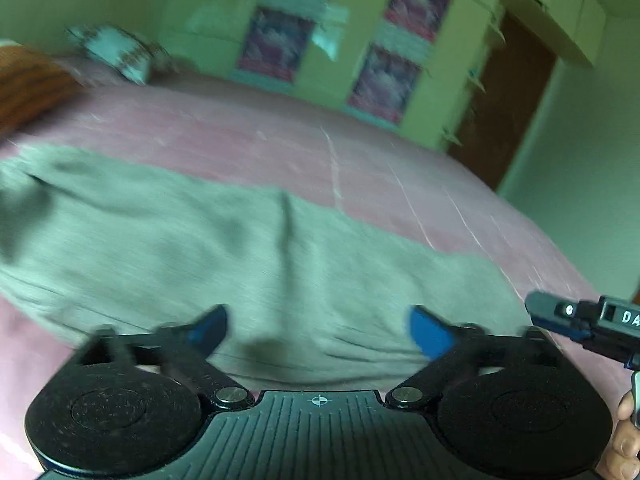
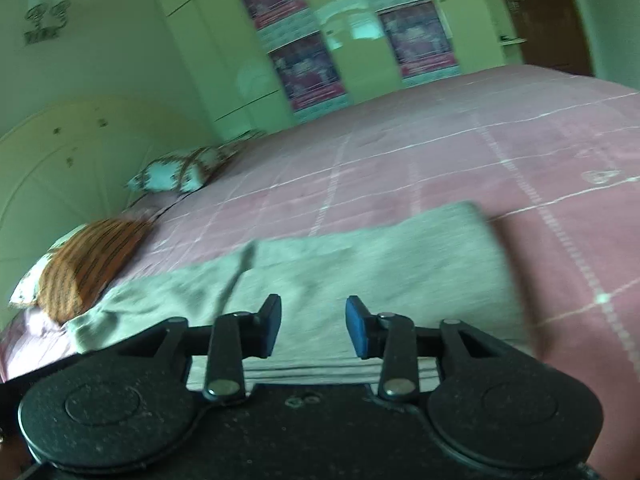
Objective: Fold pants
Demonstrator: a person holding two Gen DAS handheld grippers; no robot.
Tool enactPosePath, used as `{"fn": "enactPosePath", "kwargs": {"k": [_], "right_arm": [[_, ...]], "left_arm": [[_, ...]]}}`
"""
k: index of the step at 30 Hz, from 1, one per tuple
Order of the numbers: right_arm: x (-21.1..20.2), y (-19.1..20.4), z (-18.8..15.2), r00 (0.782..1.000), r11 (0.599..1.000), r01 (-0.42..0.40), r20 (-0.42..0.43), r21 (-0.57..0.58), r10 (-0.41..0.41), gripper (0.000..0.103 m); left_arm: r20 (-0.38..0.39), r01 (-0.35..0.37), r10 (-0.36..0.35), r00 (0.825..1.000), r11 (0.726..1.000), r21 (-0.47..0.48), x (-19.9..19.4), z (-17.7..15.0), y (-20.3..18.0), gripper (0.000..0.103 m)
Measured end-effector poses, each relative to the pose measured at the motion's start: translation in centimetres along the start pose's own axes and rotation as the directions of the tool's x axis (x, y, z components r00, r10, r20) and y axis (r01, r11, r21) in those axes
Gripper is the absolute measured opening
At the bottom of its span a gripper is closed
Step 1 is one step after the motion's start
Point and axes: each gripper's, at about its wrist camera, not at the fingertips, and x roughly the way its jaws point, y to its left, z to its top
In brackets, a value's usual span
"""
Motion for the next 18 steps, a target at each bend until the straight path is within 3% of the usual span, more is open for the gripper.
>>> {"fn": "enactPosePath", "kwargs": {"k": [1, 4, 6, 11, 12, 13, 14, 18], "right_arm": [[-0.1, -0.7, -0.3, 1.000, 1.000, 0.005, 0.003, 0.008, -0.005, 0.030], [0.1, -1.6, -0.9, 1.000, 0.999, 0.029, 0.012, 0.022, -0.029, 0.030], [0.2, -2.3, -1.3, 0.999, 0.998, 0.045, 0.012, 0.033, -0.045, 0.030], [1.3, -4.2, -1.8, 0.997, 0.994, 0.082, -0.004, 0.079, -0.082, 0.029], [1.4, -4.5, -1.8, 0.997, 0.993, 0.083, -0.003, 0.088, -0.083, 0.028], [1.5, -4.8, -1.8, 0.996, 0.992, 0.086, -0.006, 0.090, -0.085, 0.028], [1.6, -5.0, -1.9, 0.996, 0.992, 0.087, -0.009, 0.093, -0.087, 0.028], [1.8, -5.5, -1.9, 0.996, 0.991, 0.084, -0.015, 0.105, -0.083, 0.029]], "left_arm": [[-0.030, 0.012, -0.012, 0.999, 1.000, -0.016, 0.8, -0.1, -0.4, 0.066], [-0.095, 0.003, -0.010, 0.995, 0.997, -0.073, 2.6, -0.2, -1.1, 0.065], [-0.111, 0.029, -0.046, 0.993, 0.989, -0.147, 3.2, -0.2, -0.9, 0.065], [-0.108, 0.114, -0.168, 0.980, 0.914, -0.389, 4.6, -0.9, 0.4, 0.065], [-0.105, 0.115, -0.172, 0.979, 0.905, -0.409, 4.8, -1.0, 0.5, 0.062], [-0.109, 0.105, -0.162, 0.981, 0.909, -0.403, 5.0, -1.0, 0.3, 0.043], [-0.122, 0.083, -0.140, 0.983, 0.920, -0.384, 5.3, -1.2, 0.1, 0.032], [-0.118, 0.082, -0.126, 0.985, 0.942, -0.325, 5.7, -1.3, -0.9, 0.023]]}}
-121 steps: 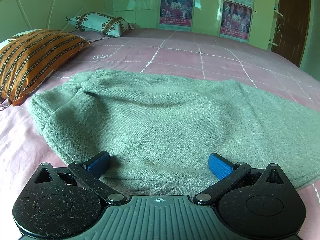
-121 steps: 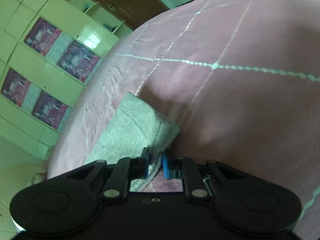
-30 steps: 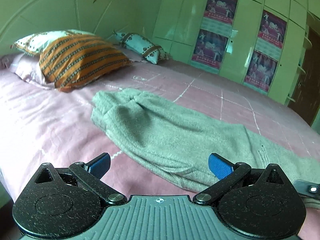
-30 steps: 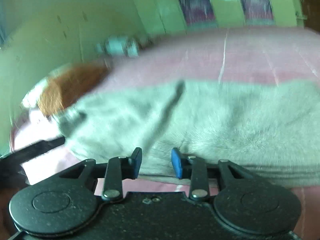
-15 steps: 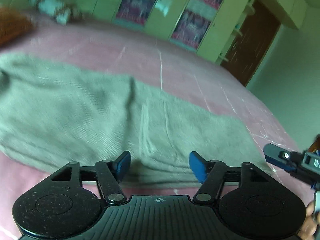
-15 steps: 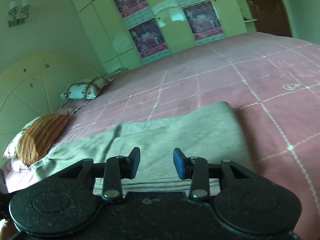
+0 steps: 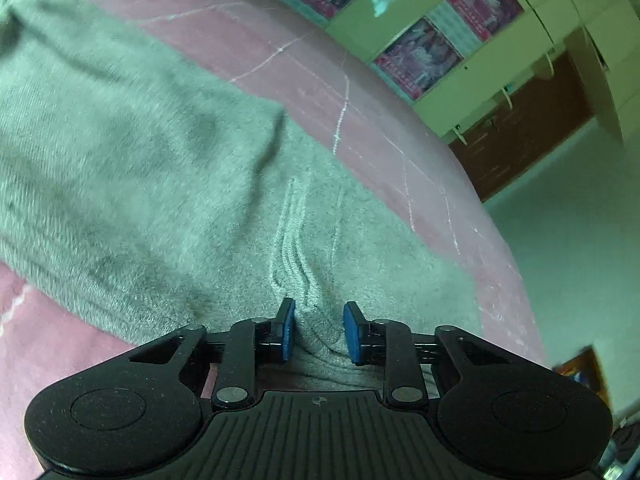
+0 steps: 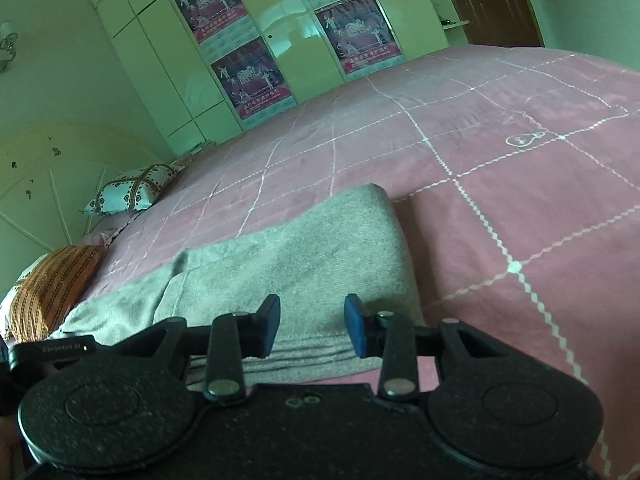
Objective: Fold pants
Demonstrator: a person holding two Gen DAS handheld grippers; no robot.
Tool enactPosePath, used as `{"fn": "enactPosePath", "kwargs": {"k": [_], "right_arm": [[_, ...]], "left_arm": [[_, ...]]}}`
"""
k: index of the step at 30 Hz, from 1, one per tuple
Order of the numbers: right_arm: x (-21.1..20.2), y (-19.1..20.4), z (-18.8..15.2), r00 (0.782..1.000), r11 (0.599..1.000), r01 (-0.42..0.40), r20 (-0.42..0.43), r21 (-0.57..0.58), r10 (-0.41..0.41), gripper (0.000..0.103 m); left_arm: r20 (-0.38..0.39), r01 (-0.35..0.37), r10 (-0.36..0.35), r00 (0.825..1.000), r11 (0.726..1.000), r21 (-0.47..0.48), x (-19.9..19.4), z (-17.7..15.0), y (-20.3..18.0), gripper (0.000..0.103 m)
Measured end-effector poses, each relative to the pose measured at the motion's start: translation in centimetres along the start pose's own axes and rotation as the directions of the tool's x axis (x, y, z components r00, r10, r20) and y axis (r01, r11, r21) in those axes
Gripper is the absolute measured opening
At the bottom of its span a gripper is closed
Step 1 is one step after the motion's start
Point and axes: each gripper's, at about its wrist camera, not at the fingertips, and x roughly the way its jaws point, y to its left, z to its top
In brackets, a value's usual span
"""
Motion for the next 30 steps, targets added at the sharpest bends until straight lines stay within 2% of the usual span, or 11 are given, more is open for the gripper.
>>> {"fn": "enactPosePath", "kwargs": {"k": [8, 12, 14, 19, 20, 21, 22, 26, 27, 29, 30], "right_arm": [[-0.3, 0.4, 0.4, 1.000, 1.000, -0.024, 0.005, 0.005, 0.024, 0.032], [0.4, 0.4, 0.1, 0.999, 1.000, -0.027, -0.043, -0.011, 0.026, 0.035], [1.4, 0.5, -0.5, 0.995, 0.999, -0.015, -0.101, -0.030, 0.012, 0.032], [-0.1, 1.0, -0.1, 1.000, 0.999, -0.015, -0.018, -0.047, 0.015, 0.034], [0.1, 0.9, 0.1, 1.000, 0.999, -0.007, -0.021, -0.048, 0.006, 0.034], [0.6, 0.7, 0.2, 0.999, 0.999, 0.013, -0.049, -0.047, -0.015, 0.033], [1.3, 0.4, 0.1, 0.995, 0.998, 0.033, -0.088, -0.044, -0.036, 0.030], [1.4, 0.3, -0.2, 0.995, 0.998, 0.025, -0.095, -0.051, -0.030, 0.032], [1.5, 0.3, -0.2, 0.995, 0.998, 0.026, -0.094, -0.056, -0.032, 0.033], [1.6, 0.3, -0.2, 0.995, 0.998, 0.027, -0.093, -0.051, -0.032, 0.034], [1.6, 0.2, -0.2, 0.995, 0.999, 0.028, -0.093, -0.045, -0.032, 0.034]], "left_arm": [[0.118, 0.009, -0.021, 0.993, 0.995, 0.101, -3.1, 0.3, -1.7, 0.018], [0.088, -0.058, 0.050, 0.995, 0.995, 0.083, -3.5, -0.4, 1.7, 0.018], [0.069, -0.027, 0.025, 0.997, 0.999, 0.026, -3.1, -0.8, 3.4, 0.019], [0.085, -0.010, 0.005, 0.996, 0.998, 0.061, -3.3, 0.3, 1.9, 0.020], [0.073, -0.012, 0.008, 0.997, 0.998, 0.058, -3.0, 0.5, 1.9, 0.024], [0.052, -0.026, 0.024, 0.998, 0.999, 0.042, -2.5, 0.7, 2.2, 0.042], [0.051, -0.008, 0.007, 0.999, 1.000, 0.024, -2.3, 0.7, 2.5, 0.049], [0.036, 0.004, -0.005, 0.999, 1.000, 0.005, -1.0, 0.9, 2.3, 0.060], [0.026, -0.003, 0.003, 1.000, 1.000, -0.002, -0.8, 1.1, 1.9, 0.060], [0.026, -0.001, 0.001, 1.000, 1.000, 0.008, -0.7, 1.3, 1.1, 0.015], [0.051, 0.022, -0.024, 0.998, 0.999, 0.042, -1.1, 1.6, 0.3, 0.015]]}}
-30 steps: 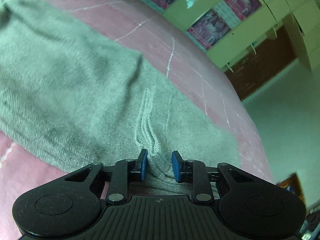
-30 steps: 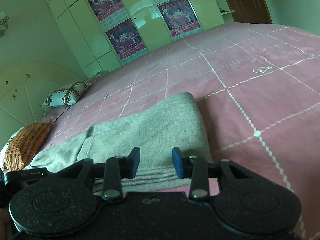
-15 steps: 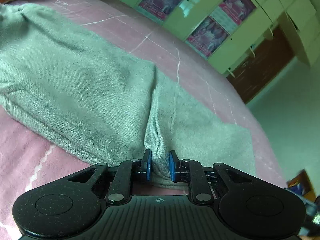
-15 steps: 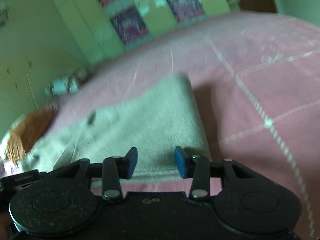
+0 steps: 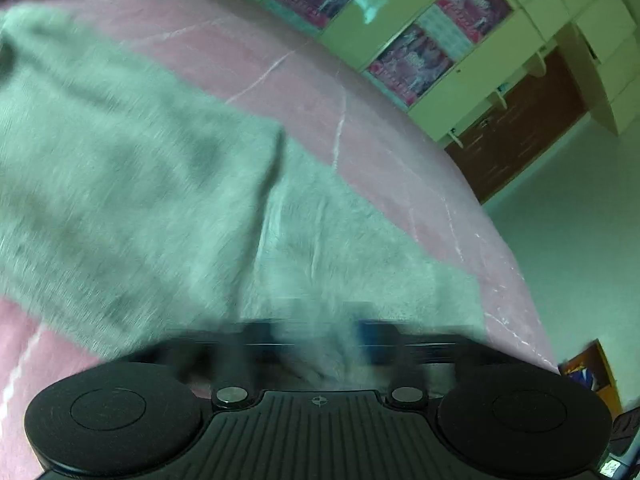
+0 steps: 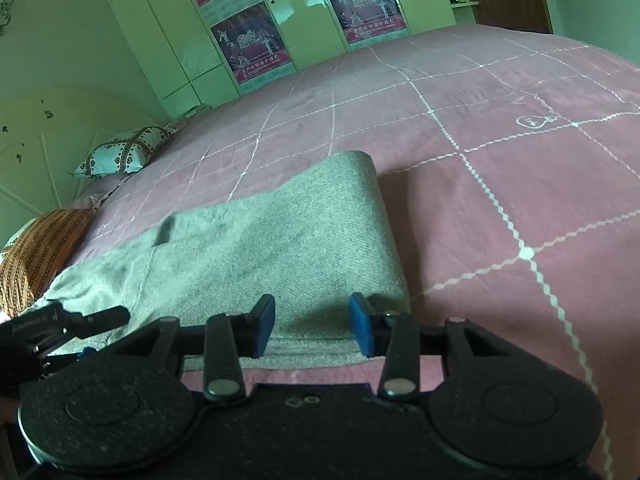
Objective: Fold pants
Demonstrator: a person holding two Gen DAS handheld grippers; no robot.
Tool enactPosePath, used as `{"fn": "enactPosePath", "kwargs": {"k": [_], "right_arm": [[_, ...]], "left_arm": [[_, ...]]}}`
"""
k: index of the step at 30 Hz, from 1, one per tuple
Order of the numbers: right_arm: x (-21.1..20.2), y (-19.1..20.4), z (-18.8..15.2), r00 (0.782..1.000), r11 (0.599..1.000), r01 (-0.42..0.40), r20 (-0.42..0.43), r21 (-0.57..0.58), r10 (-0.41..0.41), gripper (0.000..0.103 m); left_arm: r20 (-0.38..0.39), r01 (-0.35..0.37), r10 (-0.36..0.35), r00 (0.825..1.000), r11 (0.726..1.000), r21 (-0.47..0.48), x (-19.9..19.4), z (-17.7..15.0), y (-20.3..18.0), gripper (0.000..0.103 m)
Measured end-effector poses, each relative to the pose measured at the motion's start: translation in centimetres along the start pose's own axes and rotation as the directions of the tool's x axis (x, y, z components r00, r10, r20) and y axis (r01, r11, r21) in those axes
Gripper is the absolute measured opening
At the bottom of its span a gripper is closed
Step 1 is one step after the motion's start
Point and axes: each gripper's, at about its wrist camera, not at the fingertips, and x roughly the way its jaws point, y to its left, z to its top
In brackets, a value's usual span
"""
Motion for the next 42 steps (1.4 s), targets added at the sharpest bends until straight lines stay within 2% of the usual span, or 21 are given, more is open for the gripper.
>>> {"fn": "enactPosePath", "kwargs": {"k": [2, 4, 6, 7, 8, 10, 13, 15, 17, 19, 20, 21, 23, 26, 29, 32, 34, 35, 37, 40, 42], "right_arm": [[-0.1, -0.3, 0.2, 1.000, 1.000, -0.007, 0.001, 0.016, 0.007, 0.034], [-0.5, -0.8, 0.3, 1.000, 0.999, -0.022, 0.005, 0.030, 0.022, 0.034], [-0.6, -0.8, 0.2, 0.999, 0.999, -0.032, 0.007, 0.029, 0.032, 0.034], [-0.4, -0.6, 0.1, 1.000, 1.000, -0.023, 0.004, 0.018, 0.023, 0.034], [-0.4, -0.4, 0.1, 1.000, 1.000, -0.020, 0.001, 0.008, 0.020, 0.034], [-0.3, -0.1, 0.1, 1.000, 1.000, -0.019, -0.009, -0.006, 0.019, 0.034], [-0.5, 0.0, 0.2, 1.000, 1.000, -0.017, -0.003, -0.023, 0.017, 0.033], [-2.0, -0.2, 0.6, 0.997, 1.000, -0.021, 0.074, 0.009, 0.020, 0.035], [-2.8, -0.1, 1.1, 0.990, 0.998, -0.055, 0.131, 0.002, 0.054, 0.034], [-1.1, 0.0, 1.5, 0.998, 1.000, -0.025, 0.055, -0.012, 0.025, 0.023], [0.4, 0.0, 1.4, 0.999, 0.999, 0.027, -0.018, -0.023, -0.027, 0.016], [1.8, -0.4, 1.2, 0.993, 0.995, 0.090, -0.073, -0.032, -0.092, 0.000], [1.8, -0.8, 1.9, 0.992, 0.995, 0.099, -0.084, -0.002, -0.099, 0.000], [0.5, 0.2, 4.0, 0.997, 0.995, 0.081, 0.007, -0.060, -0.080, 0.000], [2.3, 1.6, 6.8, 0.998, 0.992, 0.067, 0.028, -0.107, -0.065, 0.000], [5.6, 3.3, 8.2, 0.998, 0.983, 0.056, 0.014, -0.174, -0.054, 0.000], [9.0, 3.0, 8.5, 0.982, 0.956, 0.170, -0.045, -0.241, -0.186, 0.000], [10.0, 1.6, 8.5, 0.970, 0.957, 0.211, -0.079, -0.200, -0.230, 0.000], [9.8, -1.0, 8.8, 0.980, 0.983, 0.171, -0.095, -0.070, -0.177, 0.000], [7.4, 0.1, 8.8, 0.990, 0.984, 0.139, 0.000, -0.107, -0.140, 0.000], [7.6, 0.3, 8.3, 0.993, 0.985, 0.115, 0.003, -0.126, -0.115, 0.000]], "left_arm": [[0.146, 0.009, -0.028, 0.989, 0.991, 0.131, -2.5, 0.0, -2.6, 0.015], [0.230, -0.025, -0.026, 0.973, 0.976, 0.214, -3.8, -0.1, -4.2, 0.015], [0.167, -0.108, 0.069, 0.984, 0.966, 0.235, -2.3, -0.6, -3.5, 0.015], [0.035, -0.159, 0.155, 0.987, 0.968, 0.195, -0.1, -1.0, -1.8, 0.017], [-0.017, -0.144, 0.147, 0.989, 0.983, 0.117, 0.8, -1.5, 0.1, 0.017], [0.010, -0.100, 0.099, 0.995, 0.992, 0.075, 0.0, -1.7, 1.1, 0.021], [0.039, -0.138, 0.135, 0.990, 0.986, 0.094, -1.4, -1.5, 0.3, 0.028], [0.151, -0.203, 0.185, 0.971, 0.972, 0.116, -3.5, -0.9, -0.9, 0.031], [0.212, -0.200, 0.162, 0.964, 0.965, 0.169, -4.4, -0.4, -2.2, 0.042], [0.170, -0.169, 0.129, 0.977, 0.955, 0.245, -3.0, -0.3, -3.1, 0.068], [0.084, -0.173, 0.156, 0.984, 0.946, 0.275, -1.3, -0.4, -3.1, 0.071], [-0.020, -0.194, 0.208, 0.978, 0.938, 0.288, 0.6, -0.6, -2.4, 0.071], [0.040, -0.185, 0.182, 0.983, 0.935, 0.304, 0.1, -0.3, -2.8, 0.071], [0.136, -0.169, 0.133, 0.982, 0.939, 0.299, -0.8, 1.4, -3.6, 0.071], [0.117, -0.171, 0.141, 0.983, 0.935, 0.310, 1.2, 3.5, -3.8, 0.071], [0.025, -0.218, 0.220, 0.975, 0.932, 0.288, 4.7, 4.1, -3.1, 0.071], [-0.015, -0.211, 0.227, 0.974, 0.928, 0.307, 6.2, 3.9, -2.8, 0.074], [-0.015, -0.200, 0.217, 0.976, 0.925, 0.323, 6.1, 4.1, -3.3, 0.074], [0.003, -0.161, 0.169, 0.986, 0.933, 0.321, 5.7, 4.4, -3.8, 0.074], [-0.010, -0.203, 0.219, 0.976, 0.922, 0.329, 7.4, 4.5, -3.2, 0.074], [0.010, -0.209, 0.222, 0.975, 0.904, 0.372, 7.8, 4.1, -3.5, 0.076]]}}
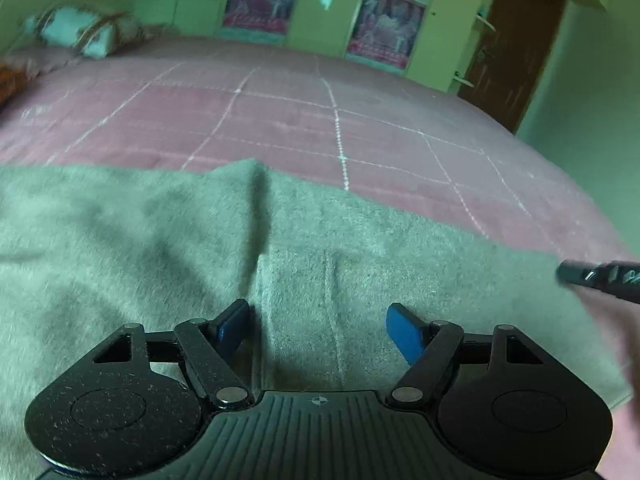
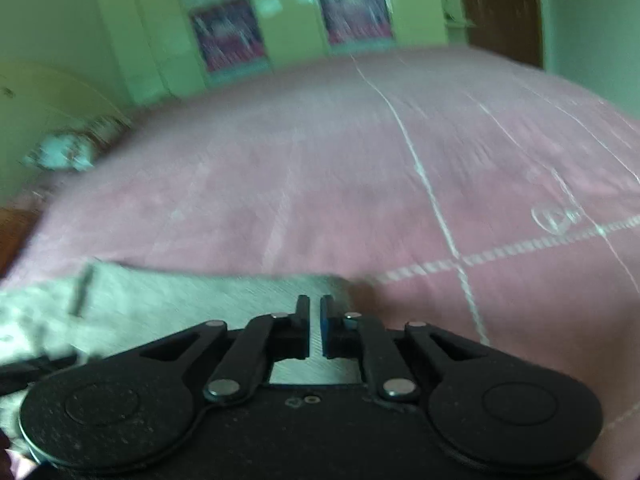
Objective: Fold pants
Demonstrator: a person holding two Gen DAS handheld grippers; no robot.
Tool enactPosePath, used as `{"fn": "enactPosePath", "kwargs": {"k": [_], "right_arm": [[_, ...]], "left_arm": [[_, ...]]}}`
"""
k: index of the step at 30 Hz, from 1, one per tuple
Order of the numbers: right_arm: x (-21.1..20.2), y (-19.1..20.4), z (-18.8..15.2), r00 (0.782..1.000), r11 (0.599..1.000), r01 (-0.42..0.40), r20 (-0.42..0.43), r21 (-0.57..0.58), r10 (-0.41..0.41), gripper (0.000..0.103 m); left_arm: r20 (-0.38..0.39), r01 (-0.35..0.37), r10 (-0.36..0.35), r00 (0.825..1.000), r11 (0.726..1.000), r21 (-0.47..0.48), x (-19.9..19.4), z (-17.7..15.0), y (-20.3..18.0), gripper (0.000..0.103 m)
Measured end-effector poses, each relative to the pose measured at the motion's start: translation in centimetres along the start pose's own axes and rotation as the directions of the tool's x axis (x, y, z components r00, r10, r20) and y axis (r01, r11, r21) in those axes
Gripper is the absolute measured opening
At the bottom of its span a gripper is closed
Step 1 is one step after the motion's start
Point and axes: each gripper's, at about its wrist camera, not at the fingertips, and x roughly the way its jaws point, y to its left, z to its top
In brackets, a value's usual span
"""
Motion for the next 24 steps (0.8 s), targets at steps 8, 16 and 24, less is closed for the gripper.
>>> {"fn": "enactPosePath", "kwargs": {"k": [8, 16, 24], "right_arm": [[-1.7, 0.7, -1.8, 0.999, 0.999, -0.037, -0.008, -0.012, 0.037, 0.006], [-5.3, 0.7, -2.2, 0.996, 0.996, -0.091, -0.002, -0.022, 0.091, 0.015], [-8.0, 0.6, -6.2, 0.990, 0.990, -0.137, -0.019, 0.025, 0.137, 0.021]], "left_arm": [[0.004, -0.038, 0.038, 0.999, 0.999, 0.015, -1.0, -1.1, -0.3, 0.077], [0.091, -0.054, 0.056, 0.994, 0.998, -0.023, -7.7, -1.6, 2.6, 0.098], [0.169, -0.172, 0.228, 0.959, 0.940, -0.294, -15.3, -6.2, 16.5, 0.100]]}}
